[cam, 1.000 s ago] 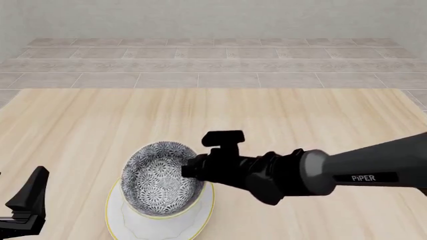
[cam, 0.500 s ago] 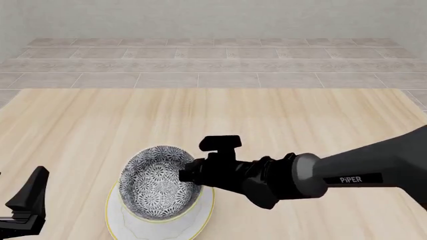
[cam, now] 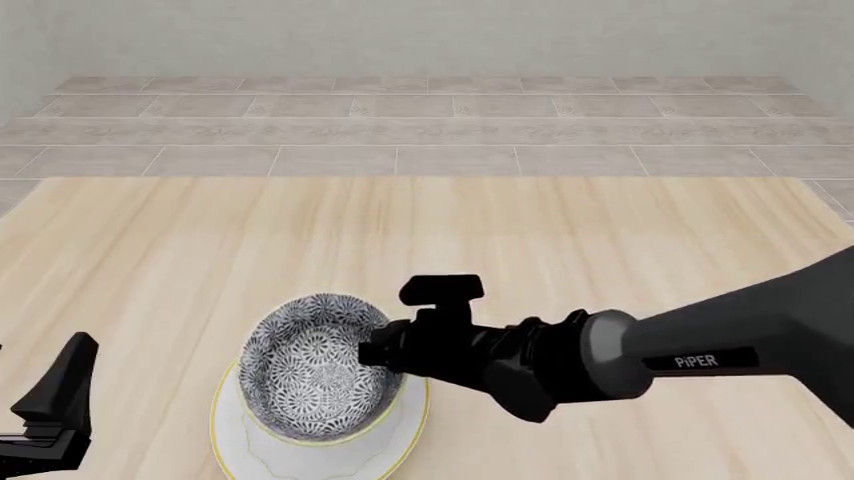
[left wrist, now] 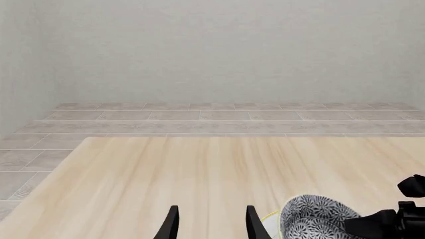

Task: Put the bowl on the plate.

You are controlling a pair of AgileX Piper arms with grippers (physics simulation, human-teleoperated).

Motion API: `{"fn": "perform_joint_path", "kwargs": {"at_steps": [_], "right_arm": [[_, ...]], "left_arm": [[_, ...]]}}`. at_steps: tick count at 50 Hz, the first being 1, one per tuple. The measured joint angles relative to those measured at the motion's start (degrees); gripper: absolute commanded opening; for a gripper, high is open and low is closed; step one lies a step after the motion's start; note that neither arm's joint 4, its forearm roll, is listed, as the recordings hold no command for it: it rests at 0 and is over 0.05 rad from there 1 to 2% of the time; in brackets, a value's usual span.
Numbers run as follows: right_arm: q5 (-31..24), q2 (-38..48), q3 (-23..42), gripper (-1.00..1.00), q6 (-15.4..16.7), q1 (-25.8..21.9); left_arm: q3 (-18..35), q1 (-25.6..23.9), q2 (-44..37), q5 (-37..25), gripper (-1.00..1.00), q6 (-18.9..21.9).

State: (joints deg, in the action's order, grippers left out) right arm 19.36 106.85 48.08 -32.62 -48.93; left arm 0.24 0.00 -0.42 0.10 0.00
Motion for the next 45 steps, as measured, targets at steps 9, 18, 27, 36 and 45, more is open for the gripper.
{"fn": "perform_joint_path", "kwargs": {"at_steps": [9,18,27,36,45], "right_arm": [[0.3,0.1,-0.1,-1.0,0.0,0.0],[0.5,0.2,-0.1,-1.0,0.1,-0.1],[0.3,0.3,0.1,-1.0,0.3,-0.1],[0.2,0.4,0.4,-1.0,0.7,-0.1],[-0.3,0.6,0.7,1.0,1.2,0.0]], "left_arm": [[0.0,0.0,0.0,0.0,1.0,0.0],[0.0,0.0,0.0,0.0,1.0,0.0],[0.0,0.0,0.0,0.0,1.0,0.0],[0.0,0.0,0.0,0.0,1.0,0.0],[0.0,0.0,0.0,0.0,1.0,0.0]]}}
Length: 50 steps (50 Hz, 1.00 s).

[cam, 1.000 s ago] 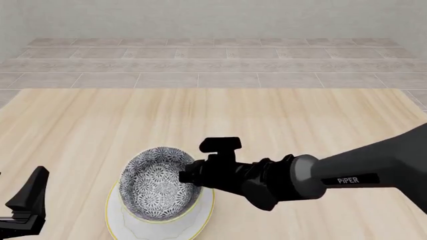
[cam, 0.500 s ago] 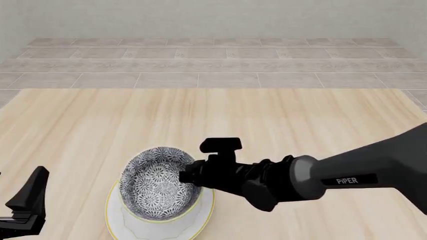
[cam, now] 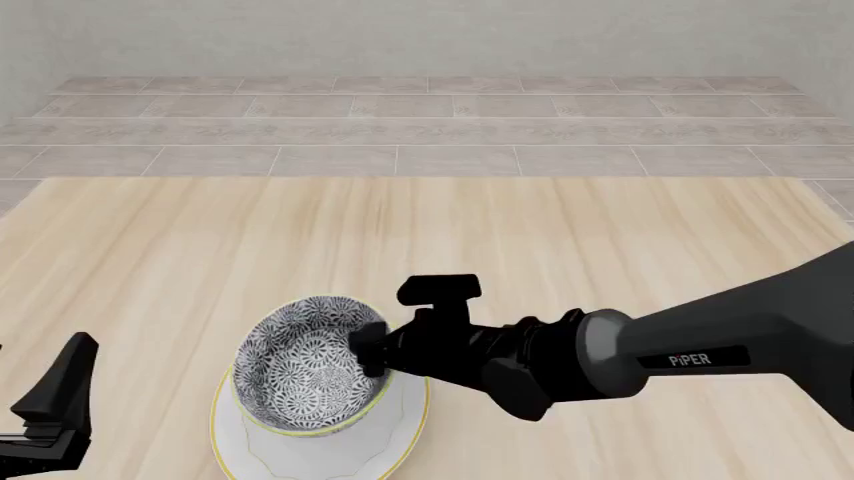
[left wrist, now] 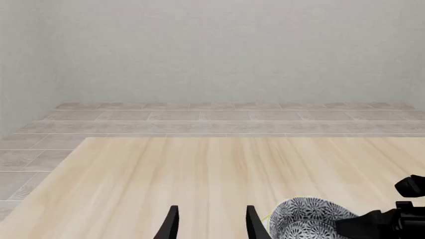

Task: Put the bowl on the plate.

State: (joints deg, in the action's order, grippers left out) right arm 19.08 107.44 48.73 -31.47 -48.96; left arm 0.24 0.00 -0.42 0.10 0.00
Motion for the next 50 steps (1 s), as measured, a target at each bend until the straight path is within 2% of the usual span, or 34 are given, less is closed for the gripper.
{"fn": "perform_joint_path", "kwargs": {"at_steps": [33,50], "right_arm": [[-1.0,-2.0,-0.1,1.0,1.1,1.0],[-3.2,-8.5,-1.2,1.0,3.1,2.9]], "left_arm": [[0.0,0.0,0.0,0.0,1.0,0.0],[0.0,0.0,0.0,0.0,1.0,0.0]]}}
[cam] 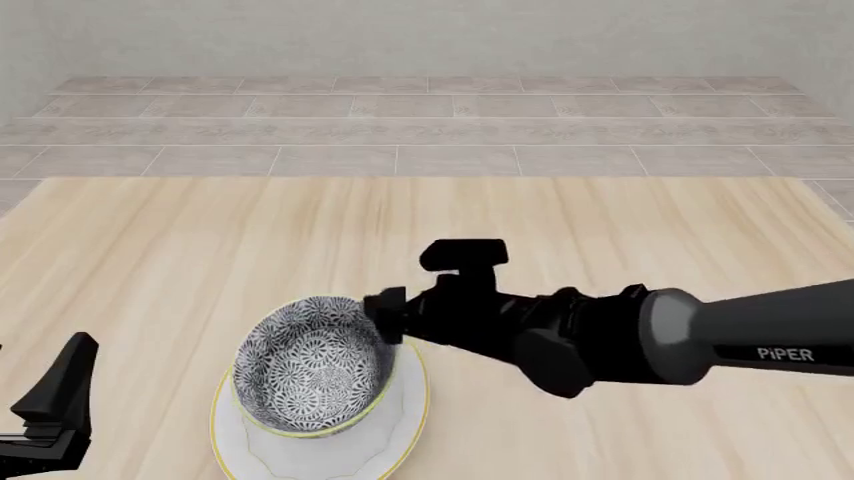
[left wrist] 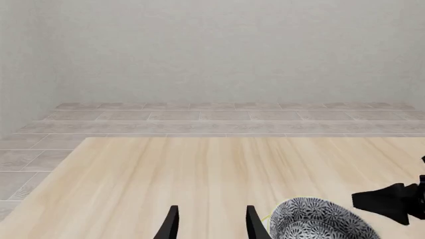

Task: Put the bowl on the plate.

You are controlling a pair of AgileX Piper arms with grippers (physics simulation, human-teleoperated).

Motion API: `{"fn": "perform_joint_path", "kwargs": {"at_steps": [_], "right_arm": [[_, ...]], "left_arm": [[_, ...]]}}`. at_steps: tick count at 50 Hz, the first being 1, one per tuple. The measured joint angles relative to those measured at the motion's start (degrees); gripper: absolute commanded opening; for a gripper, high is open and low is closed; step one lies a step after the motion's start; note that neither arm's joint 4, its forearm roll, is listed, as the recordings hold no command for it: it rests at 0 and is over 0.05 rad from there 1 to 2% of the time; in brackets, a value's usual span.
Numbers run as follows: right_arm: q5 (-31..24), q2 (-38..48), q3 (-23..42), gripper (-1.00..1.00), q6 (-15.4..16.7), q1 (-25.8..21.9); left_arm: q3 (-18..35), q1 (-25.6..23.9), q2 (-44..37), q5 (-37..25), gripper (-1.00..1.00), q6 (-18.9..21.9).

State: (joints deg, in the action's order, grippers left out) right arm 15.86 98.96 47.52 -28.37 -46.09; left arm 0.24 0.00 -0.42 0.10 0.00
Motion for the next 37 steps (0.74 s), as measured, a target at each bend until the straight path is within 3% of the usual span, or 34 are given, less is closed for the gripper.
{"fn": "perform_joint_path", "kwargs": {"at_steps": [18,37], "right_arm": [[-4.2,-13.7,-3.1,1.0,3.6,3.4],[-13.2,-36.7,-5.6,1.0,9.8,9.2]], "left_arm": [[0.0,0.0,0.0,0.0,1.0,0.0],[0.0,0.0,0.0,0.0,1.0,0.0]]}}
